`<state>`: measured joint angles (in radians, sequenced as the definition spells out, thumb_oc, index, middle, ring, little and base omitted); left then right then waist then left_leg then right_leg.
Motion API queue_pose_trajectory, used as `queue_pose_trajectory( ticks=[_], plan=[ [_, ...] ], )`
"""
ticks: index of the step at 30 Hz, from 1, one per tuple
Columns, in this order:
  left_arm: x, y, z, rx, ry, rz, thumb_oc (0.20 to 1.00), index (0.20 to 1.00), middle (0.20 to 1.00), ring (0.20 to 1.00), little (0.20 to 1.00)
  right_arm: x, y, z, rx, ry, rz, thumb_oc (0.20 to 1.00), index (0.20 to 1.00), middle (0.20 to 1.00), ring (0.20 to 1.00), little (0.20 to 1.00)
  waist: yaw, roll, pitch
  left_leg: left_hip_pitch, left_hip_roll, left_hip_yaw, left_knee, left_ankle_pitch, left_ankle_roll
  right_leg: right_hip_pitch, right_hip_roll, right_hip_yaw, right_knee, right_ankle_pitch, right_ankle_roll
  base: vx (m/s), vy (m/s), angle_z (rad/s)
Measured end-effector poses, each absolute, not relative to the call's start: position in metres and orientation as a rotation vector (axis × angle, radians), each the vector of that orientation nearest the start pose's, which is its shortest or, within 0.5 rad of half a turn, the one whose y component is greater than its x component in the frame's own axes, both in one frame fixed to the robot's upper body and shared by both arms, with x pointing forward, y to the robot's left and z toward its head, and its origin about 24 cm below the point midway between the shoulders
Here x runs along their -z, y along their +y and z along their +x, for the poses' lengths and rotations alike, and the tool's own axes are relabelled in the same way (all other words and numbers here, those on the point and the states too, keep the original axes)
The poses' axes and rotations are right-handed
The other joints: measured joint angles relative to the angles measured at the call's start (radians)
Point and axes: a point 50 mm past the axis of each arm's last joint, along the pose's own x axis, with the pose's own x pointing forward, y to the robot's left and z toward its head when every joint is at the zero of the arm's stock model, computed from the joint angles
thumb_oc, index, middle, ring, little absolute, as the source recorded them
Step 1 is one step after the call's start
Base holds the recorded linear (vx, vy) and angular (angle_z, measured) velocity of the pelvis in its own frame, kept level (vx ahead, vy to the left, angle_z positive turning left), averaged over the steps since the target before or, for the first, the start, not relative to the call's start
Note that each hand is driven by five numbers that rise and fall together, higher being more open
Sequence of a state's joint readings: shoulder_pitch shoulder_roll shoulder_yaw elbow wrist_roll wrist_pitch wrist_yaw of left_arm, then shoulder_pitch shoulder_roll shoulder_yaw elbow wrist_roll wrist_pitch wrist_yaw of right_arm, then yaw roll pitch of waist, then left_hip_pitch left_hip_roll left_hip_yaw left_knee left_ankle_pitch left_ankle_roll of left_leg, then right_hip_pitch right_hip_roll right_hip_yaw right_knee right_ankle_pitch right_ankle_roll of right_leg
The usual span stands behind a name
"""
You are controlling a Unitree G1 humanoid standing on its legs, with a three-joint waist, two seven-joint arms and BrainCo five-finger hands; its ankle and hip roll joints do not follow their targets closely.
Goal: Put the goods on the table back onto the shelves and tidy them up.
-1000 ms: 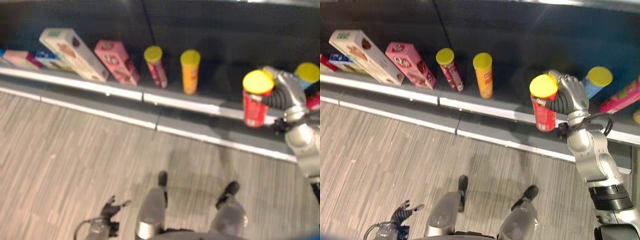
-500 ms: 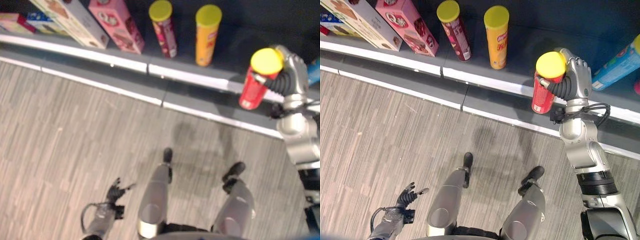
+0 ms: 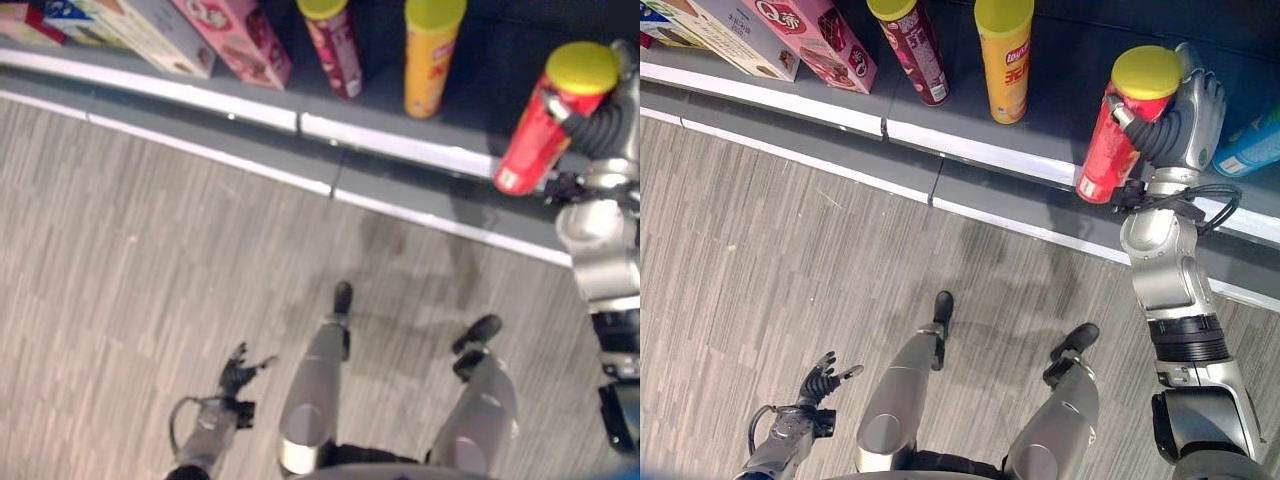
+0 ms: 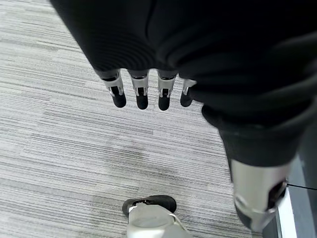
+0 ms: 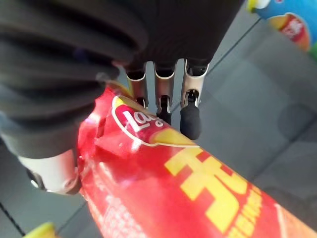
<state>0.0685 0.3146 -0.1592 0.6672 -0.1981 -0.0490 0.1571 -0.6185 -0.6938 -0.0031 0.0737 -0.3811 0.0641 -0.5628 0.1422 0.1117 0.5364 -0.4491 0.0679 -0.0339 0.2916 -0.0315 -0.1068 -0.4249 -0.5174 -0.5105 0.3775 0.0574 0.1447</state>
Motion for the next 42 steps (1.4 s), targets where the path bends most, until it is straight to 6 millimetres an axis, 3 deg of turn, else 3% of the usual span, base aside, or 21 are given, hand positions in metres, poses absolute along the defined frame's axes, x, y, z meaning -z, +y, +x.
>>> queue_pose_trajectory(
  ticks=[11,17,28,42],
  plan=[
    [0.098,0.226,0.176,-0.141,0.670,0.231,1.000,1.000,1.000,1.000,1.000,-0.264,-0.280,0.317,0.872,-0.681,-0.898,0.200,0.200,0.200,0.200,0.200,0.009,0.008,0.000,0.012,-0.019,-0.016,-0.047,0.039,0.001,0.005,-0.015,0.000,0.001,-0.008,0.004,0.00,-0.004,0.07],
    [0.094,0.218,0.180,-0.115,0.638,0.239,1.000,1.000,1.000,1.000,1.000,-0.275,-0.288,0.313,0.952,-0.717,-0.936,0.200,0.200,0.200,0.200,0.200,0.006,0.034,0.001,-0.006,-0.021,-0.019,-0.051,0.048,0.000,-0.011,-0.017,-0.002,0.002,-0.013,0.000,0.00,0.009,0.02],
    [0.093,0.218,0.181,-0.119,0.625,0.241,1.000,1.000,1.000,1.000,1.000,-0.295,-0.303,0.315,1.066,-0.703,-0.943,0.200,0.200,0.200,0.200,0.200,0.009,0.043,-0.003,0.002,-0.035,-0.018,-0.081,0.058,0.001,-0.019,-0.032,-0.001,0.002,-0.004,0.015,0.00,0.003,0.01],
    [0.093,0.216,0.181,-0.111,0.622,0.245,1.000,1.000,1.000,1.000,1.000,-0.297,-0.311,0.313,1.116,-0.700,-0.951,0.200,0.200,0.200,0.200,0.200,0.010,0.065,-0.018,-0.003,-0.047,-0.019,-0.085,0.063,0.007,-0.031,-0.045,0.005,0.011,-0.005,0.020,0.00,0.001,0.00]
  ],
)
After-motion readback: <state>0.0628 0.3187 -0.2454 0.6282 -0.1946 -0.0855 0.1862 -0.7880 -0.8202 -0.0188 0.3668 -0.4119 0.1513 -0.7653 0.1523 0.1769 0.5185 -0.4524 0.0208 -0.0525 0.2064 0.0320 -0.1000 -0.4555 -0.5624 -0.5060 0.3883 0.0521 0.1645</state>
